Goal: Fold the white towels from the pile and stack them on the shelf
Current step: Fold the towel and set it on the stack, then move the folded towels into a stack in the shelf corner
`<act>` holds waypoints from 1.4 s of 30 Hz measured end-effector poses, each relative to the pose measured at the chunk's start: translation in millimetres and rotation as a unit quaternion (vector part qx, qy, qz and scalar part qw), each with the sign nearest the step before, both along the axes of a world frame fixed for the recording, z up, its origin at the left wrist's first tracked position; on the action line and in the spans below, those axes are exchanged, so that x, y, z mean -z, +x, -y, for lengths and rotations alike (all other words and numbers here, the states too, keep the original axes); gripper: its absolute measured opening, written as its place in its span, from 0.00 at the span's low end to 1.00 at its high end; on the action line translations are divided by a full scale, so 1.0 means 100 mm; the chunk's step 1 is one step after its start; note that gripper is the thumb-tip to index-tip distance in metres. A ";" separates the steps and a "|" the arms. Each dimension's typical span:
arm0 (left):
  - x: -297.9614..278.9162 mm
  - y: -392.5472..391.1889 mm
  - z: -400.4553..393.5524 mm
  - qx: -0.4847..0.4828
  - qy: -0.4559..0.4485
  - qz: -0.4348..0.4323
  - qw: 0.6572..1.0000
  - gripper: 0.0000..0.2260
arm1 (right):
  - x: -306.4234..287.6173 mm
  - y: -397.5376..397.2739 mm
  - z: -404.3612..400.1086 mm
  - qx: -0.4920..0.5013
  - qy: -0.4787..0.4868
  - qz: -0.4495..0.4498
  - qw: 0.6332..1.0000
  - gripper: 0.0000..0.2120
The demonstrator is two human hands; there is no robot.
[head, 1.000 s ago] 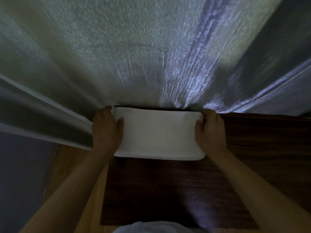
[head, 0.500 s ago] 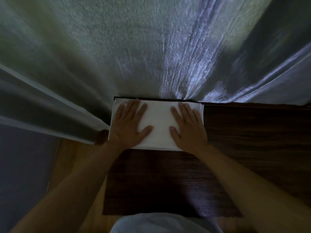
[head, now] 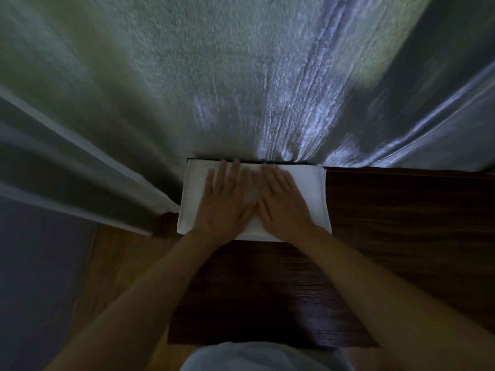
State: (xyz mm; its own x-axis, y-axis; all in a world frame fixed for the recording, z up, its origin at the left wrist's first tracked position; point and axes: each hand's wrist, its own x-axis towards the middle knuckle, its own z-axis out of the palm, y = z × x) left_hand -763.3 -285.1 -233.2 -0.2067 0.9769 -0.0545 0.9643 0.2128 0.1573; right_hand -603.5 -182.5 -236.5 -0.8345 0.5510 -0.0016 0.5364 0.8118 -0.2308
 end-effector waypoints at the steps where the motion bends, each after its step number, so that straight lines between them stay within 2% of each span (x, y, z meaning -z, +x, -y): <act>1: 0.04 0.11 -0.02 0.000 -0.011 0.003 1.000 0.31 | 0.05 -0.03 0.03 -0.014 -0.003 0.008 1.000 0.29; 3: 0.13 0.16 -0.01 -0.016 -0.034 0.004 0.999 0.32 | 0.11 -0.04 0.02 -0.014 -0.004 0.026 1.000 0.30; 8: 0.13 -0.26 0.11 -0.092 -0.061 -0.002 0.994 0.41 | 0.04 0.27 -0.19 0.040 0.019 0.081 0.996 0.33; 11: -0.01 -0.48 0.23 -0.144 -0.023 0.025 0.989 0.42 | -0.11 0.48 -0.24 0.060 0.065 0.090 0.992 0.33; 13: -0.13 -0.55 0.29 -0.205 0.017 0.078 0.975 0.41 | -0.23 0.57 -0.22 0.149 0.084 0.058 0.984 0.31; 14: -0.16 -0.58 0.30 -0.251 0.020 0.124 0.960 0.40 | -0.28 0.59 -0.20 0.234 0.074 0.030 0.969 0.31; 15: -0.17 -0.62 0.29 -0.300 0.004 0.184 0.936 0.39 | -0.30 0.60 -0.19 0.325 0.019 0.002 0.945 0.31; 17: -0.16 -0.71 0.26 -0.384 -0.049 0.332 0.860 0.37 | -0.33 0.59 -0.26 0.472 -0.192 -0.026 0.860 0.39; 19: -0.15 -0.76 0.26 -0.426 -0.057 0.434 0.792 0.37 | -0.30 0.59 -0.35 0.528 -0.388 -0.065 0.753 0.47; 20: -0.16 -0.77 0.27 -0.431 -0.055 0.455 0.777 0.36 | -0.26 0.60 -0.39 0.528 -0.438 -0.088 0.722 0.47; 22: -0.14 -0.76 0.27 -0.435 -0.056 0.473 0.764 0.38 | -0.17 0.61 -0.45 0.521 -0.469 -0.110 0.704 0.46; 24: -0.13 -0.71 0.25 -0.435 -0.062 0.467 0.767 0.38 | -0.13 0.62 -0.46 0.510 -0.479 -0.105 0.707 0.48; 26: -0.12 -0.68 0.23 -0.428 -0.062 0.446 0.783 0.36 | -0.11 0.62 -0.48 0.494 -0.491 -0.107 0.710 0.45; 29: -0.10 -0.63 0.19 -0.432 -0.053 0.432 0.790 0.35 | -0.09 0.64 -0.50 0.479 -0.496 -0.096 0.718 0.41; 33: -0.10 -0.53 0.18 -0.424 -0.055 0.393 0.814 0.32 | -0.03 0.68 -0.44 0.471 -0.476 -0.072 0.739 0.53; 35: -0.10 -0.49 0.16 -0.408 -0.065 0.377 0.829 0.32 | 0.00 0.74 -0.42 0.473 -0.474 -0.069 0.740 0.55; 39: -0.12 -0.30 0.04 -0.378 -0.087 0.352 0.851 0.32 | 0.00 0.97 -0.34 0.482 -0.471 -0.085 0.734 0.50; 42: -0.14 -0.05 -0.11 -0.344 -0.097 0.347 0.867 0.31 | 0.00 1.31 -0.26 0.509 -0.463 -0.112 0.717 0.47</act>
